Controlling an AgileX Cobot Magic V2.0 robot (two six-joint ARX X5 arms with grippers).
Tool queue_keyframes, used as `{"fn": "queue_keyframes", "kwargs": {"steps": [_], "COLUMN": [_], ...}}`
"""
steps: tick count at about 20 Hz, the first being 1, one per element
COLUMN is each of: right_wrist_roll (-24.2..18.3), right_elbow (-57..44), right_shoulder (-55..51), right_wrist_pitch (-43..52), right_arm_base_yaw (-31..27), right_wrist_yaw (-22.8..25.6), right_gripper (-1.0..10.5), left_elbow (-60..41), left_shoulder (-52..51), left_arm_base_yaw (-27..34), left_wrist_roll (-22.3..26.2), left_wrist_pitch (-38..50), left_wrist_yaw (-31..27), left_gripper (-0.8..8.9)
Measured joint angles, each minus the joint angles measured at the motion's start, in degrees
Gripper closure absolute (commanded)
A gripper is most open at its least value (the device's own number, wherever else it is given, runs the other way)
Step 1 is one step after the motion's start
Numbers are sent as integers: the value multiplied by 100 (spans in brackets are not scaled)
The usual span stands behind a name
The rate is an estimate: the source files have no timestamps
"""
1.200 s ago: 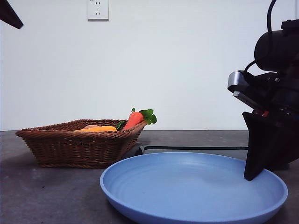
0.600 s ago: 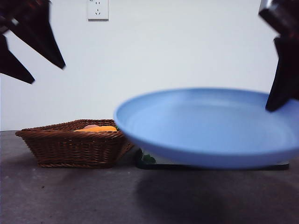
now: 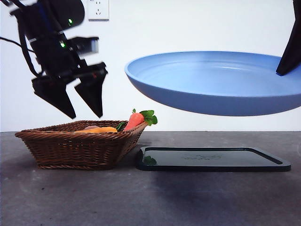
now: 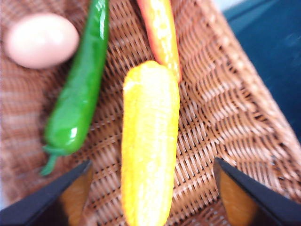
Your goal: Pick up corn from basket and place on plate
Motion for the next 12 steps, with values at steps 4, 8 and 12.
{"fn": "queue_keyframes", "kwargs": {"steps": [4, 8, 12], "right_wrist_roll": [31, 48, 48], "right_elbow": [0, 0, 0], "right_shoulder": [0, 0, 0], "right_wrist_pitch": [37, 68, 68], "right_arm_base_yaw": [0, 0, 0], "right_wrist_yaw": [2, 2, 2], "right_gripper": [945, 945, 945], "left_elbow": [24, 33, 33], "left_shoulder": [391, 669, 761], "left_arm_base_yaw": [-20, -31, -57], "left_wrist_roll": [68, 98, 101], "left_wrist_pitch": [74, 131, 195], "left_wrist_yaw": [0, 0, 0], "left_gripper": [398, 426, 489]}}
